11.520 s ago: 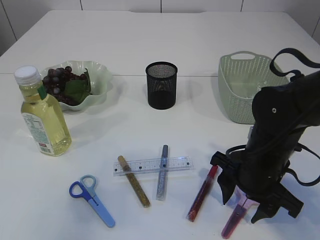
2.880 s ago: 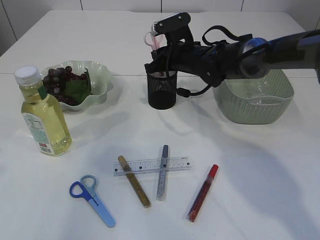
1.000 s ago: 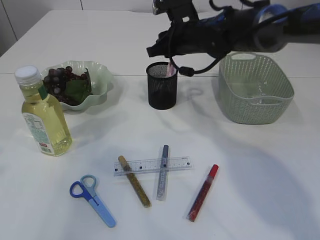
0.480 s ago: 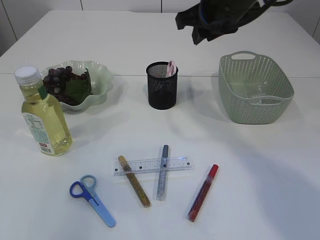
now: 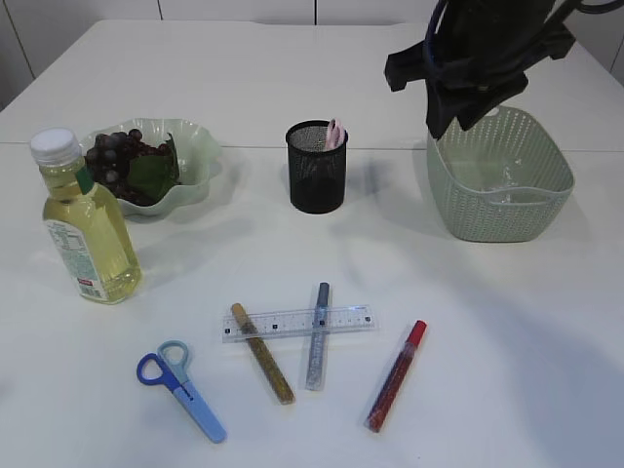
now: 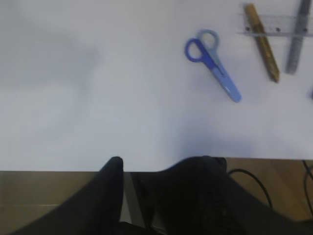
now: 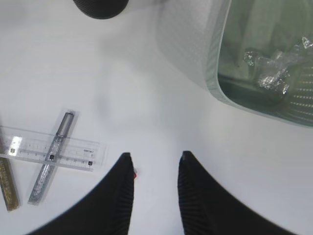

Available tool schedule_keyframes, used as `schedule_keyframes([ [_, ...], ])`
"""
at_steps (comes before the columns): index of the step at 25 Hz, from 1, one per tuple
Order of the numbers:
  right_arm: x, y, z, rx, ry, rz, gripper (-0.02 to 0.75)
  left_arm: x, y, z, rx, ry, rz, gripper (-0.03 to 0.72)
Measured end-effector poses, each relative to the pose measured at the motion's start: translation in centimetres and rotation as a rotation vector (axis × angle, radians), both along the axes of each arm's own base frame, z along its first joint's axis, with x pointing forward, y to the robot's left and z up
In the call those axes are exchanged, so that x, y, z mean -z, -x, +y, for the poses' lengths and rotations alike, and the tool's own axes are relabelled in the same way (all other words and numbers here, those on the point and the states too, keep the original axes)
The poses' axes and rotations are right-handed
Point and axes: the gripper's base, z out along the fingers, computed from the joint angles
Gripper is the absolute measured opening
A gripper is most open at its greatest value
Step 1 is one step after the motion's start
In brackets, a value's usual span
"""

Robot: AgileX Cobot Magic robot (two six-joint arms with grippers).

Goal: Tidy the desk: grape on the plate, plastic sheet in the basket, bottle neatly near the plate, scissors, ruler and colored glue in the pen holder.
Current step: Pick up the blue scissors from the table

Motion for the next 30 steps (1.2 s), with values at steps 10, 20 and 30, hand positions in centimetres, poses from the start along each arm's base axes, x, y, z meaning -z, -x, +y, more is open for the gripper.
schedule_keyframes([
  [10,0.1,0.2,0.1,-0.010,-0.010,0.018,0.260,3.3,-1.0,-6.9,0.162,-0.011,0.234,0.363],
  [20,0.1,0.4,0.7,-0.020,-0.069,0.045,0.260,7.9,-3.6,-11.7,-0.064,-0.070,0.252,0.363],
  [30,0.1,0.6,1.1,-0.024,-0.126,0.070,0.260,12.6,-6.5,-14.5,-0.386,0.026,0.281,0.362],
])
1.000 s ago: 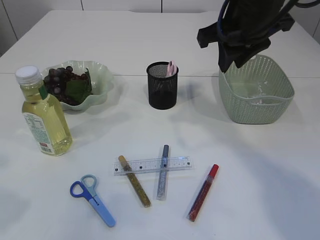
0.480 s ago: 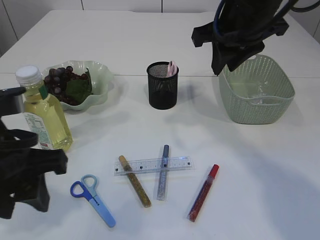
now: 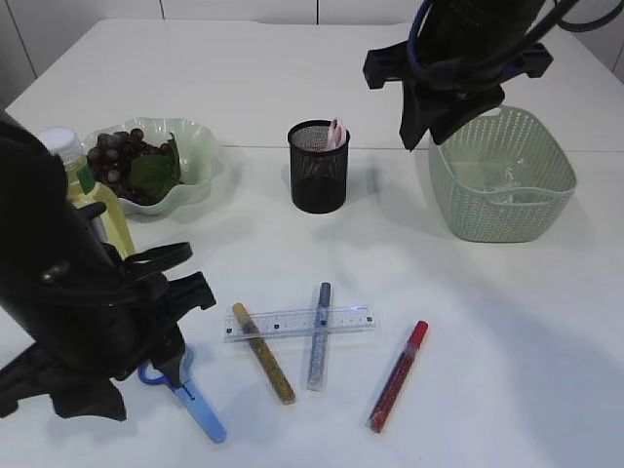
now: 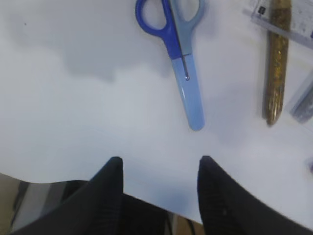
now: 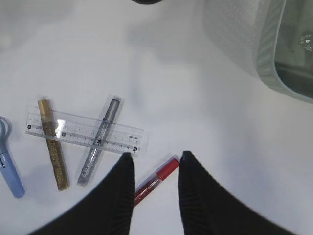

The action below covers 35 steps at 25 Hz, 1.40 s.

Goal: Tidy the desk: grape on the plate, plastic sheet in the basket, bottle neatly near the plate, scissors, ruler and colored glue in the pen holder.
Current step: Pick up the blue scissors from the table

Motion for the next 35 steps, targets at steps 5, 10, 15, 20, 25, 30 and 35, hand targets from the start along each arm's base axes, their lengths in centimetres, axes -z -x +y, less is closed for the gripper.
schedule_keyframes([
  [5,0.0,0.1,0.2,-0.001,-0.021,0.011,0.260,2.1,-1.3,-1.3,-0.107,0.066,-0.023,0.362],
  [10,0.0,0.1,0.3,-0.003,-0.029,0.014,0.260,2.8,-1.9,-1.2,-0.071,0.023,-0.056,0.362],
  [15,-0.2,0.2,0.2,-0.003,-0.034,0.011,0.260,3.4,-2.6,-0.5,-0.101,0.003,-0.054,0.362],
  [20,-0.6,0.4,0.2,-0.003,-0.038,0.002,0.260,4.0,-3.1,0.0,-0.160,-0.012,-0.028,0.363],
  [25,-0.6,0.4,0.2,-0.003,-0.040,0.003,0.260,5.1,-3.2,-0.2,-0.185,-0.015,-0.003,0.363],
  [30,-0.6,0.5,0.2,-0.005,-0.039,0.004,0.260,6.3,-3.6,-0.8,-0.211,0.020,0.002,0.363],
  [35,-0.6,0.5,0.2,-0.008,-0.038,0.004,0.260,6.6,-4.6,-1.4,-0.222,0.030,0.000,0.363],
])
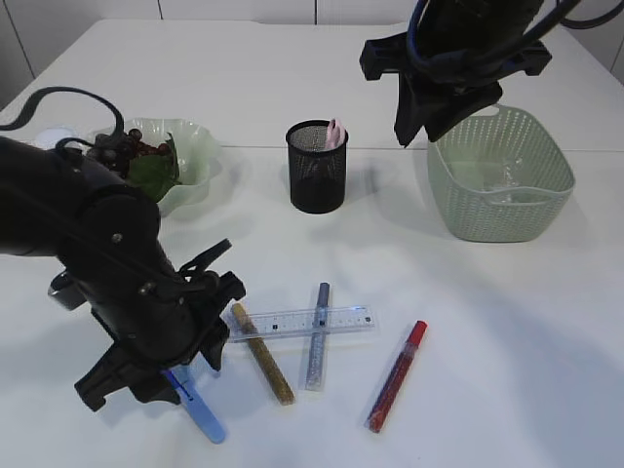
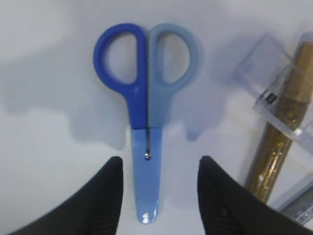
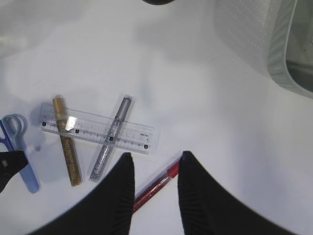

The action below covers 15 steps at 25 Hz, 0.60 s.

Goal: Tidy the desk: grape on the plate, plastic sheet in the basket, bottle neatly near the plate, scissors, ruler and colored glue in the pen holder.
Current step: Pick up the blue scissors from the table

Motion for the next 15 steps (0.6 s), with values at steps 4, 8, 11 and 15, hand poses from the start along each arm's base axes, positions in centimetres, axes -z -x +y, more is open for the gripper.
schedule_keyframes([
  [4,0.0,0.0,0.0,-0.004,0.001,-0.001,0.260,-0.2,-1.3,-0.5,-0.015,-0.013,0.016,0.363],
  [8,0.0,0.0,0.0,-0.005,-0.002,0.001,0.260,-1.0,-2.0,-0.4,-0.013,-0.044,0.052,0.363],
  [11,0.0,0.0,0.0,-0.005,-0.004,0.001,0.260,-1.2,-2.2,0.0,0.003,-0.025,0.101,0.363],
  [15,0.0,0.0,0.1,-0.007,-0.005,0.002,0.260,-1.2,-2.0,1.0,0.016,-0.046,0.180,0.363],
])
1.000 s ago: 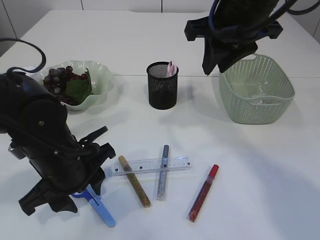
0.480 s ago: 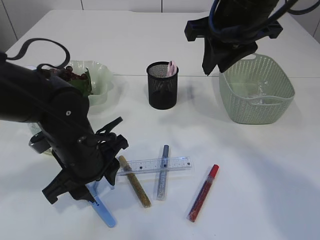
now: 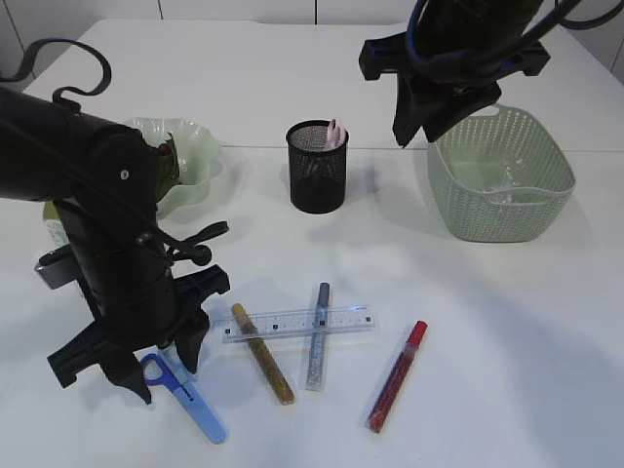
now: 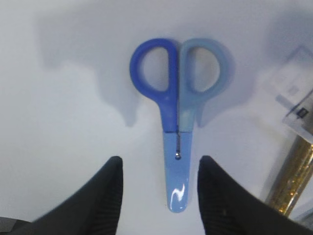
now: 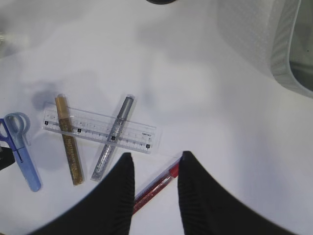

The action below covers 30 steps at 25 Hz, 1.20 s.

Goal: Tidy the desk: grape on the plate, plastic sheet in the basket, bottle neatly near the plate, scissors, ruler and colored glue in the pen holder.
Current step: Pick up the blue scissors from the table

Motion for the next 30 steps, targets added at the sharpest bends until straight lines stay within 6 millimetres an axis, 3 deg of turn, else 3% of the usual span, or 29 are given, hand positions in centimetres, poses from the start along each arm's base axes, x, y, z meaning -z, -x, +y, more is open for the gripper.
schedule_keyframes([
  [30,0.0,0.0,0.0,-0.009,0.003,-0.002,0.260,2.1,-0.9,-0.1,-0.024,0.044,0.009,0.362],
])
